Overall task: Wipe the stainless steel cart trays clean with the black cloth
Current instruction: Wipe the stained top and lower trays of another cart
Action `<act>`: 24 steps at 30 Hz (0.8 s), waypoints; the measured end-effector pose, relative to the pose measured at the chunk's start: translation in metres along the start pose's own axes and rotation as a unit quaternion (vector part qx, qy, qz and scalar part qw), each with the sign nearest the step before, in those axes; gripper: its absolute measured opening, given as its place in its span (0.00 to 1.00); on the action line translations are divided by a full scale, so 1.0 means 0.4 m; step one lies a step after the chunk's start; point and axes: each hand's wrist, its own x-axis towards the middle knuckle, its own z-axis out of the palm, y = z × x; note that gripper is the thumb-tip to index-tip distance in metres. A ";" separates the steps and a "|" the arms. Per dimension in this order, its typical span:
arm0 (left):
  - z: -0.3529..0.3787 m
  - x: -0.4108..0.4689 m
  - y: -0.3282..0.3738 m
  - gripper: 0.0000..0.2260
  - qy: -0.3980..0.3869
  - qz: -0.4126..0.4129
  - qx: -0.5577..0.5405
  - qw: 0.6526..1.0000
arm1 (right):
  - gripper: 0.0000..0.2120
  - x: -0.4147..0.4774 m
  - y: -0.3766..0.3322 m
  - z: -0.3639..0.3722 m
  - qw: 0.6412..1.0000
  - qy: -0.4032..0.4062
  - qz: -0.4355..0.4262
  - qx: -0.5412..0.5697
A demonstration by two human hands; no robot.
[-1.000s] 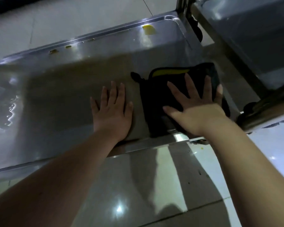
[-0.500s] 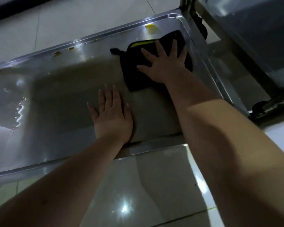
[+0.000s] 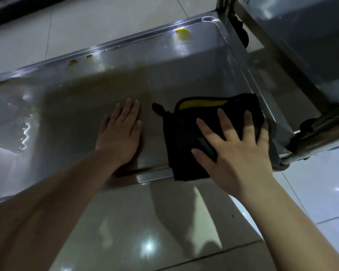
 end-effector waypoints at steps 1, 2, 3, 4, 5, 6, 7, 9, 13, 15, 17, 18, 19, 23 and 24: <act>-0.004 -0.005 -0.019 0.24 0.001 0.022 0.002 1.000 | 0.32 -0.015 -0.003 -0.001 1.000 0.001 0.000 -0.004; -0.003 -0.012 -0.032 0.24 0.009 0.034 0.001 0.999 | 0.32 -0.014 -0.007 -0.005 1.000 -0.010 -0.002 -0.005; 0.004 -0.018 -0.038 0.24 0.026 0.033 -0.004 0.999 | 0.31 -0.002 -0.011 -0.010 1.000 -0.020 -0.007 -0.003; 0.011 -0.022 -0.039 0.24 0.047 0.021 -0.013 0.999 | 0.30 0.022 -0.014 -0.011 0.999 -0.034 -0.012 0.000; 0.018 -0.027 -0.038 0.25 0.065 -0.006 -0.022 0.998 | 0.29 0.052 -0.024 -0.011 0.999 -0.042 -0.018 0.000; 0.024 -0.029 -0.037 0.25 0.075 -0.041 -0.027 0.996 | 0.29 0.088 -0.041 -0.011 0.999 -0.043 -0.027 -0.003; 0.028 -0.032 -0.037 0.26 0.076 -0.074 -0.030 0.994 | 0.29 0.132 -0.063 -0.012 0.999 -0.035 -0.039 -0.003; 0.035 -0.036 -0.040 0.26 0.065 -0.109 -0.026 0.992 | 0.30 0.235 -0.118 -0.009 0.998 -0.019 -0.059 0.002; 0.029 -0.037 -0.036 0.25 0.046 -0.101 -0.017 0.994 | 0.31 0.435 -0.217 -0.036 0.998 -0.027 -0.056 0.015; 0.023 -0.031 -0.038 0.25 0.041 -0.099 -0.015 0.994 | 0.32 0.474 -0.242 -0.047 0.998 -0.042 -0.039 0.013; 0.020 -0.029 -0.039 0.25 0.034 -0.097 -0.014 0.995 | 0.32 0.461 -0.242 -0.039 0.999 -0.036 -0.037 0.012; 0.021 -0.028 -0.039 0.25 0.032 -0.095 -0.016 0.995 | 0.32 0.439 -0.237 -0.032 0.999 -0.027 -0.039 0.015; 0.023 -0.027 -0.038 0.25 0.032 -0.093 -0.020 0.995 | 0.32 0.410 -0.228 -0.027 0.999 -0.019 -0.040 0.018; 0.014 -0.019 -0.068 0.24 0.021 -0.058 -0.022 0.998 | 0.31 0.243 -0.181 -0.016 0.998 -0.053 -0.022 0.025; 0.006 -0.017 -0.089 0.24 0.010 -0.029 -0.020 0.999 | 0.31 0.188 -0.169 -0.010 0.998 -0.060 -0.018 0.026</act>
